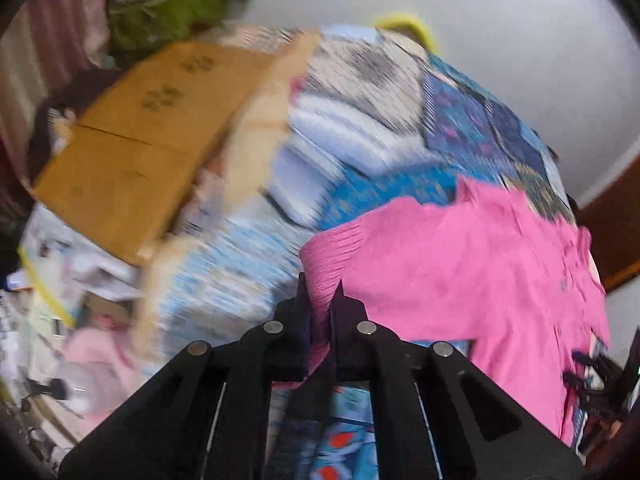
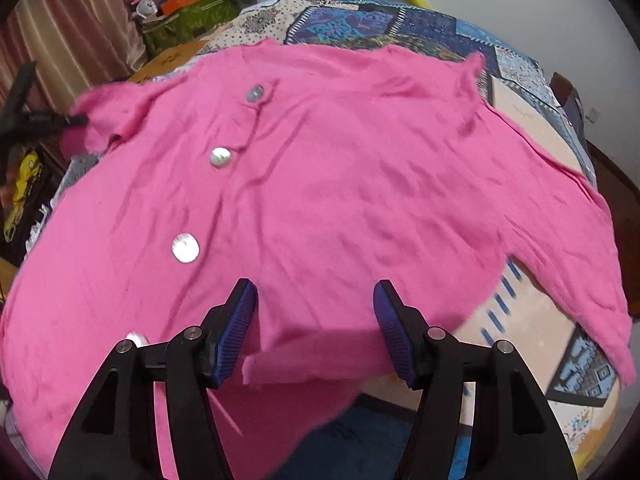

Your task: Fold small clothes

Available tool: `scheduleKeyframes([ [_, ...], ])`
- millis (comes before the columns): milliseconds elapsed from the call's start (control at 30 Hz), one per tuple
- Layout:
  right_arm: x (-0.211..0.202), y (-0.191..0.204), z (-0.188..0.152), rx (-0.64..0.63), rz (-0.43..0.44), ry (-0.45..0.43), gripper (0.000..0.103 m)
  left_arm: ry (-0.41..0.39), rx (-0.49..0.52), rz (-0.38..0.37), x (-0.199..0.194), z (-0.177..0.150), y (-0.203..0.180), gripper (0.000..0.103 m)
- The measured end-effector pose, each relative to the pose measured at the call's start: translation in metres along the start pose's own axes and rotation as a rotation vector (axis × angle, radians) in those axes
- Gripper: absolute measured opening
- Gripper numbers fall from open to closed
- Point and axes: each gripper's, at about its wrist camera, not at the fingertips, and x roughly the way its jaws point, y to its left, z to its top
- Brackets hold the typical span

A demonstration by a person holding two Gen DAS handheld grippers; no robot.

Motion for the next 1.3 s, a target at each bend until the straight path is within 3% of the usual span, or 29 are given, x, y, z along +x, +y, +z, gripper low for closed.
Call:
scheduleKeyframes([
  [133, -0.006, -0.013, -0.013, 0.006, -0.009, 0.015, 0.055, -0.057, -0.010, 0.169, -0.021, 0.021, 0.025, 0.006],
  [200, -0.009, -0.019, -0.019, -0.002, -0.042, 0.020, 0.055, -0.056, -0.026, 0.173, -0.026, 0.029, 0.034, 0.006],
  [267, -0.014, -0.025, -0.023, 0.005, -0.049, 0.017, 0.055, -0.061, -0.015, 0.135, -0.033, 0.031, 0.029, 0.006],
  [367, -0.018, -0.035, -0.032, 0.012, -0.065, 0.020, 0.055, -0.092, 0.064, 0.080, -0.046, 0.033, -0.006, 0.006],
  [600, -0.028, -0.049, -0.043, 0.036, -0.096, 0.022, 0.055, -0.119, 0.293, -0.117, -0.067, 0.026, -0.141, 0.006],
  [700, -0.031, -0.055, -0.050, 0.043, -0.097, 0.022, 0.055, -0.064, 0.354, -0.205, -0.057, 0.021, -0.195, 0.006],
  [833, -0.036, -0.057, -0.056, 0.056, -0.079, 0.003, 0.055, 0.088, 0.358, -0.310, -0.021, 0.008, -0.251, 0.006],
  [967, -0.036, -0.060, -0.059, 0.044, -0.083, 0.003, 0.055, 0.189, 0.370, -0.350, 0.002, -0.011, -0.281, 0.008],
  [1033, -0.036, -0.062, -0.060, 0.039, -0.087, 0.006, 0.056, 0.197, 0.417, -0.335, 0.003, -0.019, -0.288, 0.018],
  [1100, -0.038, -0.065, -0.061, 0.040, -0.093, 0.004, 0.057, 0.177, 0.444, -0.334, -0.003, -0.025, -0.289, 0.044],
  [1167, -0.041, -0.069, -0.061, 0.049, -0.090, -0.001, 0.057, 0.124, 0.449, -0.333, -0.016, -0.023, -0.280, 0.060],
  [1300, -0.050, -0.072, -0.056, 0.071, -0.085, -0.027, 0.057, 0.008, 0.433, -0.301, -0.041, -0.011, -0.249, 0.073],
])
